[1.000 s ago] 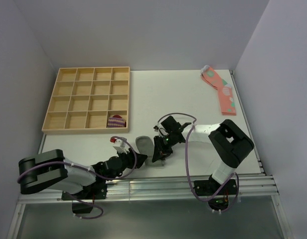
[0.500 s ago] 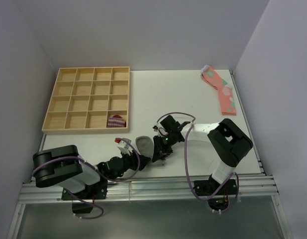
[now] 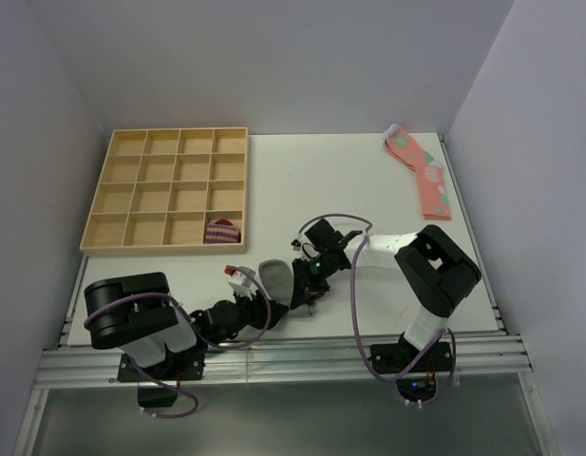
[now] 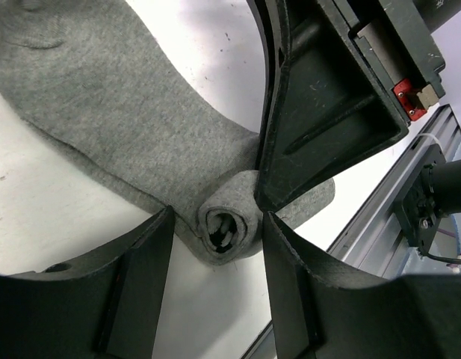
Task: Roll the socks
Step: Roll the sock at the center of the board.
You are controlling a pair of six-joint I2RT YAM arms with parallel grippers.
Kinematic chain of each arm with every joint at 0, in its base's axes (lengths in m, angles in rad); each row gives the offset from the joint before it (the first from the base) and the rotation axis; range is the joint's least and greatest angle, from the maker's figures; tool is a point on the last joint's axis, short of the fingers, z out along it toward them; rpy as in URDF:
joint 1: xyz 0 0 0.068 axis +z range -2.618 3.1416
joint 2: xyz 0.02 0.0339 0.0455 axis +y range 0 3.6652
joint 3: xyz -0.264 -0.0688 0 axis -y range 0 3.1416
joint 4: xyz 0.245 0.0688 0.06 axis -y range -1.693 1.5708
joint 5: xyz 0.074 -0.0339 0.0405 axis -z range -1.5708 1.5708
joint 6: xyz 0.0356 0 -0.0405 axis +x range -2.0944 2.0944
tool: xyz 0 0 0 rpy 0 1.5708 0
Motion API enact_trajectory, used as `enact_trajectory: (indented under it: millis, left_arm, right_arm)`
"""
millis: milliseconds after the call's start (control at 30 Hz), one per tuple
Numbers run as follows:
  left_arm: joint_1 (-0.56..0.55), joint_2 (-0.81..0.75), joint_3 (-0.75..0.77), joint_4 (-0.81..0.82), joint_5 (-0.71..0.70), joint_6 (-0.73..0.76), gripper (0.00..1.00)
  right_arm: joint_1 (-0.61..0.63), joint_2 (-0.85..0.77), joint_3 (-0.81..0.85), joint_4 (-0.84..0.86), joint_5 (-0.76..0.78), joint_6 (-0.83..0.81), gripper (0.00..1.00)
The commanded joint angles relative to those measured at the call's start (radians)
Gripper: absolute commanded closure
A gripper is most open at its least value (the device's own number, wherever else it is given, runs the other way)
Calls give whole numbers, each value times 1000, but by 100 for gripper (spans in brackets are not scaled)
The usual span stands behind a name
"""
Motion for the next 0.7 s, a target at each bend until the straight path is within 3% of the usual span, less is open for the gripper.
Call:
enact_trajectory:
  millis: [0, 100, 400, 667]
  left_arm:
    - [-5, 37, -91, 125, 28, 10, 44]
    - [-7, 29, -107, 146, 28, 4, 44]
    - [-5, -45, -58, 4, 32, 44, 45]
    - [-5, 52, -31, 83, 49, 39, 45]
  right_arm:
    - [-5, 33, -1, -33, 106, -44, 79]
    - [-5, 34, -7, -26, 105, -44, 79]
    - [-5, 39, -7, -19, 102, -45, 79]
    - [-5, 49, -3, -19, 97, -50, 79]
